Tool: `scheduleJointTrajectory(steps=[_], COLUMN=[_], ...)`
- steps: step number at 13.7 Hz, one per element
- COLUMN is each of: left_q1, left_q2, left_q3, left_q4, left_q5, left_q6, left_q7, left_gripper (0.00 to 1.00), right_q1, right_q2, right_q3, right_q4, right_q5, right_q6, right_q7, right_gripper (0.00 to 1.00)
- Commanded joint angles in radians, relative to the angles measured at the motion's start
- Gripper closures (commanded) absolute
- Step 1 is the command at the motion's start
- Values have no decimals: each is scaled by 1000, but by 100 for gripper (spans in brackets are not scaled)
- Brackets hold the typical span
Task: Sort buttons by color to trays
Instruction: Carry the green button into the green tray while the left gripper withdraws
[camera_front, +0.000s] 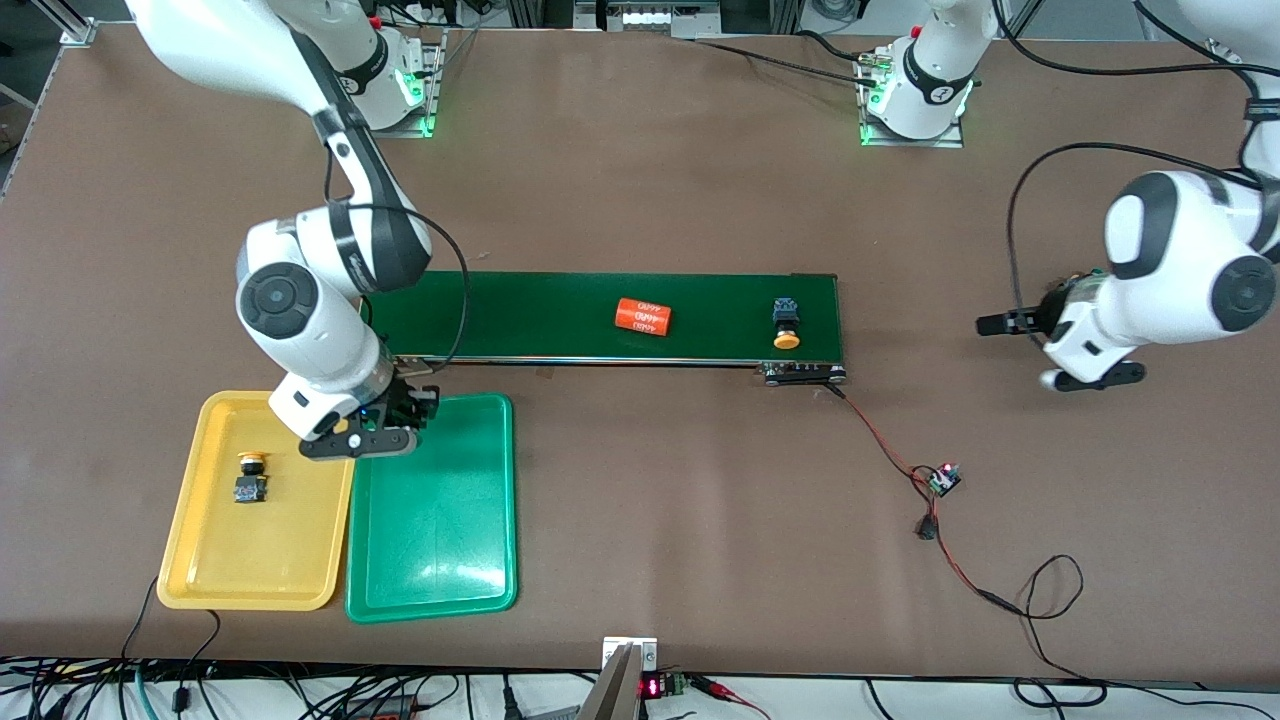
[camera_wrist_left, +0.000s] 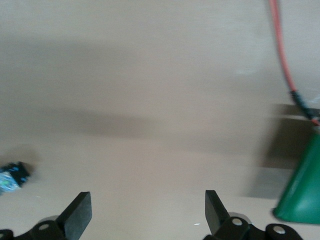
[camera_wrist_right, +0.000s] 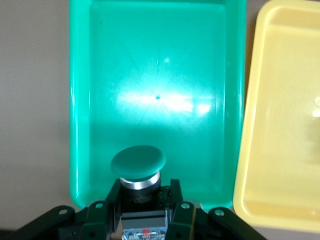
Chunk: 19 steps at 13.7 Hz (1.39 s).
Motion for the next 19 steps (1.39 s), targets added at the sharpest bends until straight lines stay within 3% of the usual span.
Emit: scheduleJointTrajectory(steps=[1,5,7,8,10,15,19], left_q1=[69,113,129,139,163,255,324], left_q2=[62,95,93,95,107,104,104], left_q3=[-15,-15,-15,-15,-15,-15,-17], left_q4=[11,-3,-16,-20,-24,-71,-144], left_q5=[19,58,121,153,189,243,253], left_q6=[0,0,-2,0,4,130,260], left_q7=[160,344,444,495,631,984,1179], left_gripper=[0,0,0,0,0,0,0], right_q1=[0,-4,-1,-1,-1,-1,-6], right_q2=[100,214,223,223,229,214,78], right_q3=[4,4,4,4,4,2,1], right_q4=[26,26,26,26,26,28,26], right_q5=[-23,-24,-24,-24,-24,-23,-21], right_q6=[123,284,298,298,301,289,22], right_q7=[-40,-105,-108,-106,-129,-166,-168], right_gripper=[79,78,78,72,0,0,0])
